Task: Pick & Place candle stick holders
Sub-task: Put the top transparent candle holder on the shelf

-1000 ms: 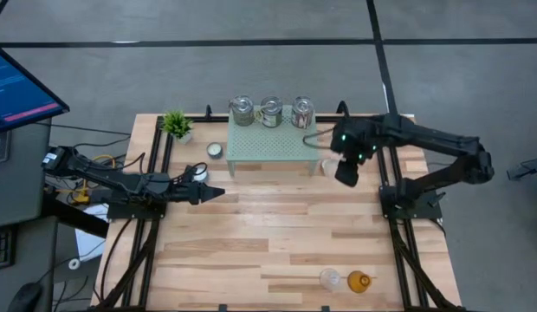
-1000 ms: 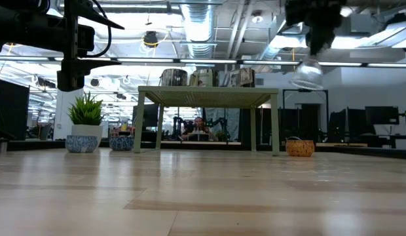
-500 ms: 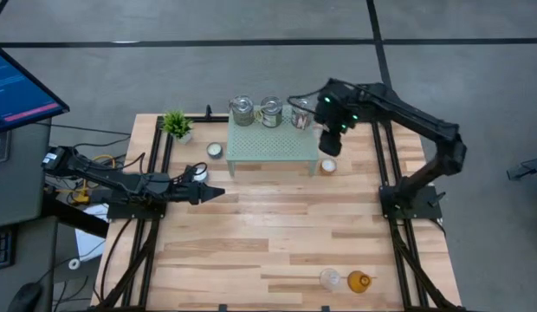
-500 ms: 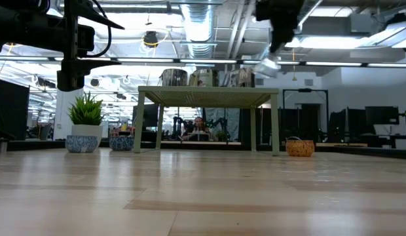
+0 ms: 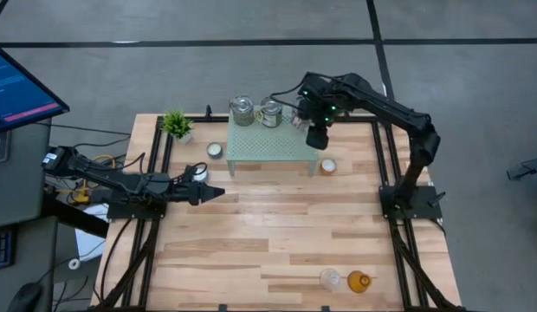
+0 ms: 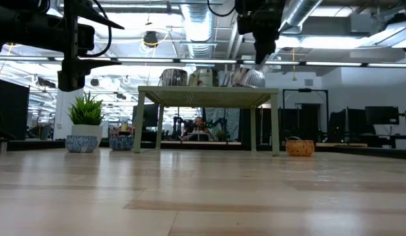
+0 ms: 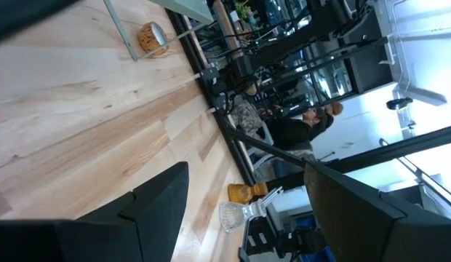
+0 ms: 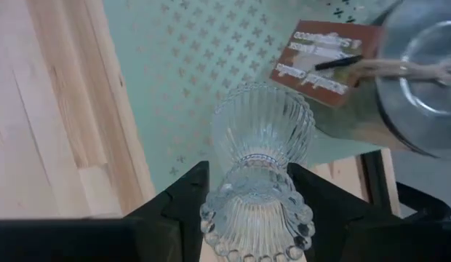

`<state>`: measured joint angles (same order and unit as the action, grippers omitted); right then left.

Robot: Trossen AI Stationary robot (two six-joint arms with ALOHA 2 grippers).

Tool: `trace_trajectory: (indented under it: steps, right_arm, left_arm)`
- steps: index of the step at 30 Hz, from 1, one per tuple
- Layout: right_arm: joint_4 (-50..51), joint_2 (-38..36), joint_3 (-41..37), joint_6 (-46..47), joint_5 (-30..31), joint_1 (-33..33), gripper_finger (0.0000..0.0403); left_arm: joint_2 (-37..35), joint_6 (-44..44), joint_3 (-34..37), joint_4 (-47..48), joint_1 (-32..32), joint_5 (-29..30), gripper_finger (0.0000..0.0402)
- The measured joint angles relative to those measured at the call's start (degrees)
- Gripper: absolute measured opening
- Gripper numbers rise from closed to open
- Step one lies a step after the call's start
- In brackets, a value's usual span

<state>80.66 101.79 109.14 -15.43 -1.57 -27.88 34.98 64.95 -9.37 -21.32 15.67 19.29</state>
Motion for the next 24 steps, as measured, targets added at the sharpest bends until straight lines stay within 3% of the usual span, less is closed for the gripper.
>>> trace_trajectory:
  steps: [9,19,24]
  right_arm:
    - [-1.66,1.39,-0.02,-0.63,-0.28,-0.81,0.0167]
    - [-3.49,1.76,0.00,-1.06,-1.59,-1.41,0.0153]
    - [-3.34,1.76,-0.02,-0.78,-1.59,-1.51,0.0184]
  left_arm:
    - [0.00,-0.02,0.00,0.06,0.01,0.00,0.0275]
    - [0.00,-0.23,0.00,0.08,0.00,0.00,0.0275]
    - [0.00,-0.24,0.02,0.06,0.01,0.00,0.0275]
